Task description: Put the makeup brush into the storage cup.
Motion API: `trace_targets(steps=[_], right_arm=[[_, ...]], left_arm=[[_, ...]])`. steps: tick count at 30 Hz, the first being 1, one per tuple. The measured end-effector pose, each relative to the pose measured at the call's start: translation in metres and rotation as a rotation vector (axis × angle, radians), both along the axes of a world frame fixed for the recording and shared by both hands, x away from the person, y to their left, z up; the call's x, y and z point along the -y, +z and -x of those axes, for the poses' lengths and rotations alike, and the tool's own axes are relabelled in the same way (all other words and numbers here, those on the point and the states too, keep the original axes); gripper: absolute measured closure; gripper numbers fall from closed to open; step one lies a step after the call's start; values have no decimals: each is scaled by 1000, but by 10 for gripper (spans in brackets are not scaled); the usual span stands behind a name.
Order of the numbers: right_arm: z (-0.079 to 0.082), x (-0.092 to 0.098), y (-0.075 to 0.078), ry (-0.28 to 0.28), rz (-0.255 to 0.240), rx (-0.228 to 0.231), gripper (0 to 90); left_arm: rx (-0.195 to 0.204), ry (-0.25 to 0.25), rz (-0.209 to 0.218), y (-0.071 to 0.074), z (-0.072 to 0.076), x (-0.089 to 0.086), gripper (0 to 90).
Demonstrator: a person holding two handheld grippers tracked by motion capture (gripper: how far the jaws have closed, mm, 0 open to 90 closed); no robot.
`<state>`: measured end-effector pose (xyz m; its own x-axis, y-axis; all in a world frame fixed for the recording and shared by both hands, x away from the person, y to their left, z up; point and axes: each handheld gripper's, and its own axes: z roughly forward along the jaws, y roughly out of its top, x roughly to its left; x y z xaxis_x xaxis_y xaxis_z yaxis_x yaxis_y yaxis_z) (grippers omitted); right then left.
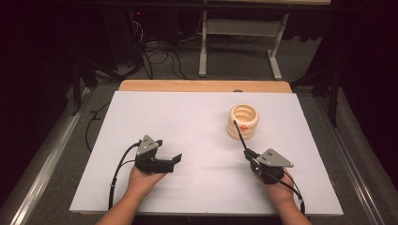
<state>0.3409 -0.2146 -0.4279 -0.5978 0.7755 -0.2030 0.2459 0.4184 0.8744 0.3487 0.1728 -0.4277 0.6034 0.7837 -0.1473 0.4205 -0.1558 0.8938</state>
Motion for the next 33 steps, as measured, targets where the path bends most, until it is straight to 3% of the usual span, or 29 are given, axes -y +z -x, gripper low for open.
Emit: trace_targets(steps=[8, 17, 33], right_arm=[[-1, -1, 1, 9, -68, -24, 861], [-1, -3, 1, 15, -108, -31, 861], [-1, -21, 2, 61, -115, -25, 861]], left_arm=[[24, -7, 16, 2, 2, 0, 64], [28, -11, 23, 3, 3, 0, 71], [29, -22, 30, 3, 3, 3, 80]])
